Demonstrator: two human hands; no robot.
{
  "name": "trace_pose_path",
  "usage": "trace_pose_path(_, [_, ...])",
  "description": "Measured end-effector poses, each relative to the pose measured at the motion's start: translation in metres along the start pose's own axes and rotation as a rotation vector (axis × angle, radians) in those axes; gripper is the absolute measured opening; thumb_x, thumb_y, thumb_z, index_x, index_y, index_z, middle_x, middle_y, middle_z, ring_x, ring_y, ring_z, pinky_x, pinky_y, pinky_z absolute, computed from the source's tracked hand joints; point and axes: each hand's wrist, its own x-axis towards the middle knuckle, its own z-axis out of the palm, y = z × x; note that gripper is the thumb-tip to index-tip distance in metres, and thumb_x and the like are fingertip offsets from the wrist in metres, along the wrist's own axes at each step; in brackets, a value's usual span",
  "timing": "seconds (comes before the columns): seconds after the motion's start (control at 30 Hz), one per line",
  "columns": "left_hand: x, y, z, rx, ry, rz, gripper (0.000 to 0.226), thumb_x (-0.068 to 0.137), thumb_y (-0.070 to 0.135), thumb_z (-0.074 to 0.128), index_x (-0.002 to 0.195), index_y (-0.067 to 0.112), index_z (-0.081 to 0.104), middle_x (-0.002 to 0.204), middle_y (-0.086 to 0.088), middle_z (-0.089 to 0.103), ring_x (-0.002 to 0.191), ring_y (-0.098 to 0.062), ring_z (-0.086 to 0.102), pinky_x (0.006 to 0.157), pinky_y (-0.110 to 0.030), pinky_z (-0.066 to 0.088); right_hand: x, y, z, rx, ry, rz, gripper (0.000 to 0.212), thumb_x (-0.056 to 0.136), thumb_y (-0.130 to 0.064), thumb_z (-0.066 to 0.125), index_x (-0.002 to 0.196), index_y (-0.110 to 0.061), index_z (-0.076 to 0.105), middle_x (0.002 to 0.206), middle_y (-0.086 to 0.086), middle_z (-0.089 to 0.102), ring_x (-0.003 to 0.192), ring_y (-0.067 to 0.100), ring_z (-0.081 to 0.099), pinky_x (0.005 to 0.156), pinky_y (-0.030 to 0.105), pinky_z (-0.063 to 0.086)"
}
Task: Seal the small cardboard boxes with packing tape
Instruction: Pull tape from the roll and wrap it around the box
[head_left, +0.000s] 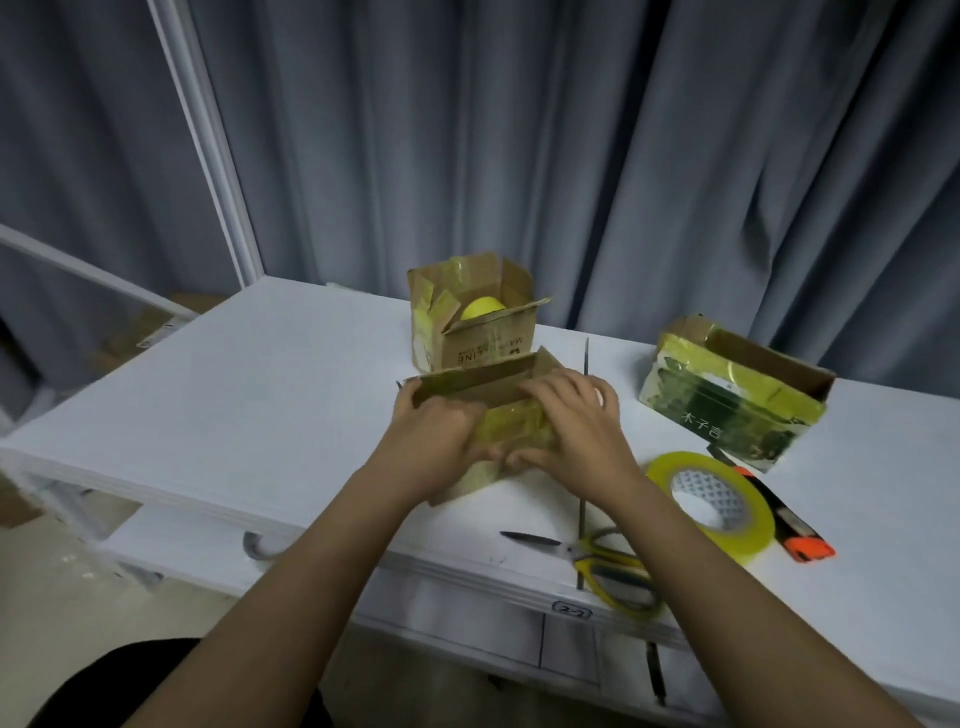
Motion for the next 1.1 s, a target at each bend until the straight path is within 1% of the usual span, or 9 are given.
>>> trace_pose_path(0.1, [0.001,-0.002,0.009,0.063,0.056,-0.049,0.021,0.091,0.017,0.049,0.11,0.026,0.054,0.104,0.008,0.065,0.105,-0.015,0.056,0.099,-0.03,0.019,-0.003,0.018,-0.008,0.058,-0.013,0.05,0.043,0.083,-0.018,0.065,0.124,-0.025,0.055,0.122,-0.007,0.056,0.126,0.013,0.039,0.112,0.035,-0.002])
trace_pose_path(0.23, [0.011,0.0,0.013,0.183,0.123,-0.119,0.028,0.082,0.01,0.052,0.109,0.017,0.051,0.107,-0.001,0.061,0.098,-0.023,0.057,0.075,-0.027,0.03,0.002,0.015,-0.012,0.318,-0.014,0.095,0.024,0.086,-0.012,0.065,0.109,-0.018,0.064,0.098,-0.003,0.063,0.099,0.018,0.054,0.095,0.029,0.035])
trace_pose_path(0.3, [0.017,0.004,0.019,0.156,0.147,-0.104,0.033,0.082,0.015,0.052,0.115,0.017,0.051,0.117,0.0,0.057,0.112,-0.021,0.051,0.093,-0.03,0.031,-0.001,0.014,-0.011,0.312,-0.05,0.15,0.029,0.087,-0.021,0.066,0.115,-0.018,0.063,0.105,0.0,0.064,0.101,0.019,0.054,0.081,0.026,0.036])
trace_pose_path(0.4, [0.03,0.023,0.031,0.015,0.119,0.024,0.037,0.087,0.025,0.051,0.124,0.023,0.05,0.127,0.006,0.053,0.126,-0.015,0.041,0.112,-0.038,0.011,-0.007,0.014,-0.005,0.186,-0.04,0.165,0.03,0.088,-0.031,0.064,0.116,-0.022,0.061,0.108,-0.003,0.067,0.104,0.017,0.055,0.099,0.027,0.021])
trace_pose_path(0.57, [0.047,0.032,0.041,-0.303,0.1,-0.013,0.016,0.089,0.04,0.058,0.102,0.032,0.062,0.097,0.012,0.065,0.105,-0.009,0.054,0.086,-0.029,0.018,-0.016,0.021,0.002,0.376,0.022,0.239,0.02,0.087,-0.015,0.065,0.105,-0.023,0.057,0.08,-0.018,0.057,0.073,-0.006,0.053,0.113,0.028,0.004])
trace_pose_path(0.7, [0.046,0.03,0.05,-0.372,0.15,-0.017,0.006,0.089,0.039,0.059,0.09,0.035,0.063,0.085,0.019,0.061,0.093,-0.006,0.049,0.077,-0.029,0.014,-0.021,0.024,0.009,0.42,0.09,0.293,0.018,0.085,-0.011,0.066,0.1,-0.02,0.062,0.071,-0.017,0.055,0.09,-0.036,0.028,0.104,0.026,0.017])
trace_pose_path(0.83, [0.045,0.034,0.052,-0.304,0.213,-0.018,0.011,0.089,0.038,0.058,0.092,0.031,0.065,0.094,0.017,0.066,0.098,-0.008,0.05,0.087,-0.028,0.012,-0.026,0.018,0.003,0.369,0.146,0.228,0.031,0.086,-0.016,0.068,0.116,-0.018,0.061,0.095,-0.005,0.068,0.091,-0.008,0.056,0.111,0.026,0.011])
trace_pose_path(0.93, [0.044,0.037,0.046,-0.172,0.208,-0.037,0.018,0.092,0.037,0.054,0.105,0.029,0.064,0.107,0.013,0.065,0.113,-0.012,0.049,0.102,-0.035,0.002,-0.044,0.025,-0.015,0.357,0.23,0.203,0.045,0.087,-0.015,0.068,0.13,-0.015,0.055,0.127,0.0,0.059,0.117,0.013,0.05,0.108,0.027,0.022])
trace_pose_path(1.1, [0.025,0.073,0.047,0.053,0.357,0.069,0.061,0.079,0.019,0.067,0.136,0.009,0.048,0.13,-0.01,0.054,0.123,-0.029,0.048,0.109,-0.053,0.021,-0.113,0.059,-0.04,0.339,0.292,0.341,0.035,0.084,0.002,0.063,0.116,-0.012,0.063,0.118,0.003,0.061,0.112,0.017,0.051,0.095,0.02,0.032])
